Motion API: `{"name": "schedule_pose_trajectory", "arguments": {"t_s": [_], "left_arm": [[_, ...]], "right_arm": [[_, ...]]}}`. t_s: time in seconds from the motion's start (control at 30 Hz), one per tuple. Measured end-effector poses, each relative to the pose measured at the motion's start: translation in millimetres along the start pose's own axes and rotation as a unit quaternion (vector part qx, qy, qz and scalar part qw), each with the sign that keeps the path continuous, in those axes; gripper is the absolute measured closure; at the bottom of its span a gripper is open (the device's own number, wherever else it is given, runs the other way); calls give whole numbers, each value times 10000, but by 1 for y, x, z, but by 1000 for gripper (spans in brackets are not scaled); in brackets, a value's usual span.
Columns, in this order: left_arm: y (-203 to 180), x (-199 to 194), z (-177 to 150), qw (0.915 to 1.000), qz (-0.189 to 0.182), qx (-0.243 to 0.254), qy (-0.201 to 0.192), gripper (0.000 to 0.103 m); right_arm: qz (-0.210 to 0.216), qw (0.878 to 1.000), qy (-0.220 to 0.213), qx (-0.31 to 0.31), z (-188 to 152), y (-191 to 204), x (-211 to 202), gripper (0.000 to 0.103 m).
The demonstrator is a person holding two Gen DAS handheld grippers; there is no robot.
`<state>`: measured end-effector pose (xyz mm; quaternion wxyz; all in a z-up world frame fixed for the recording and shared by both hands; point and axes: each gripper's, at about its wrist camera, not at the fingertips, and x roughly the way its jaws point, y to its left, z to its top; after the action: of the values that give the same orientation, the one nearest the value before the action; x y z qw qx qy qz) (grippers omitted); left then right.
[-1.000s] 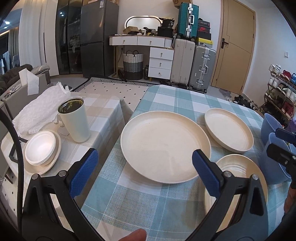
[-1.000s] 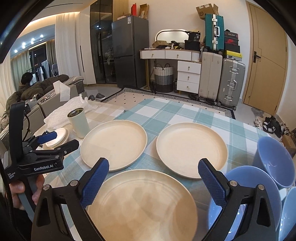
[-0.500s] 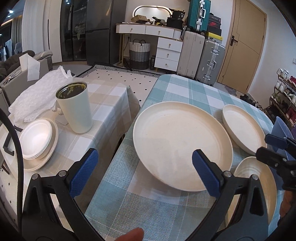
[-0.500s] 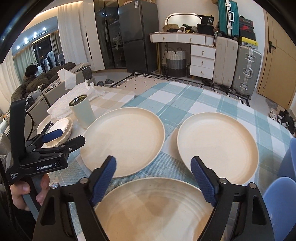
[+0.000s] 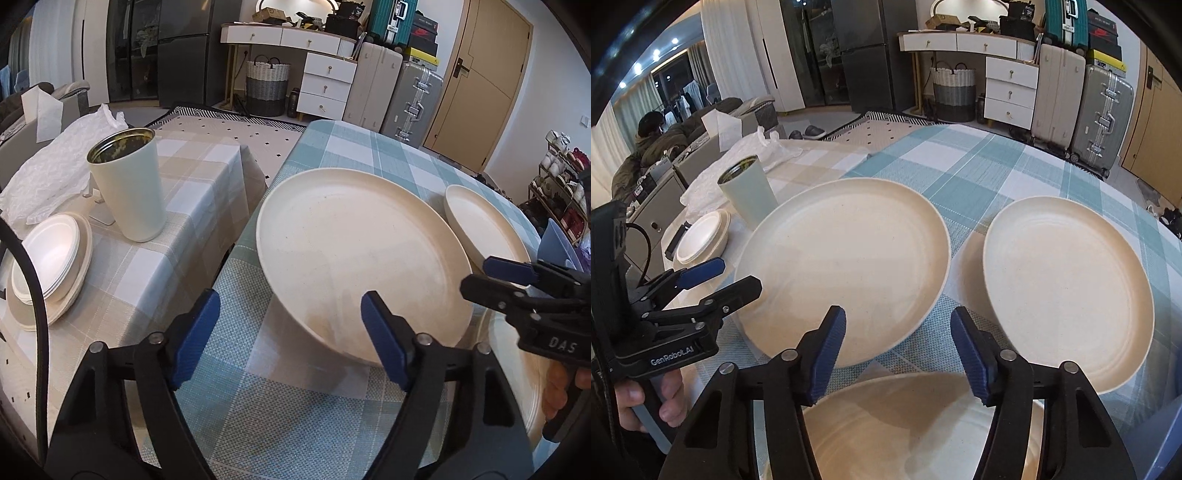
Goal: Organize plates and bowls
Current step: 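Close the left gripper on the cream plate rim and lift it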
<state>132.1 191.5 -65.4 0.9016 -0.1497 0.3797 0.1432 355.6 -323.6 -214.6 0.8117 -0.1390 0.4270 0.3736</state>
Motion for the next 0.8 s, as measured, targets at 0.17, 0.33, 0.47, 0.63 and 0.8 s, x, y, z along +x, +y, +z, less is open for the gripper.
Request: {"name": "schedule_pose_trajectory", "arguments": {"t_s": [0.17,0.33,0.47,0.63,0.8], "left_arm": [[-4,4,-1,10000,-31,58,74,37],[-1,10,-3,9997,-115,-27,192,55],[-4,9,-4,9997,-160,59,153,67],[-9,8,-6,9997,-140,134,130,69],[-9,7,-6,9997,-173,113,122,70]], "right_arm": [[-61,9998,158,50,2,-2,12,53],[-156,9996,240,-21,4,2,19,59],[-271,9993,248,-67,6,3,22,62],[-320,9992,242,-52,8,1,25,64],[-406,9990,193,-18,11,-2,26,72]]}}
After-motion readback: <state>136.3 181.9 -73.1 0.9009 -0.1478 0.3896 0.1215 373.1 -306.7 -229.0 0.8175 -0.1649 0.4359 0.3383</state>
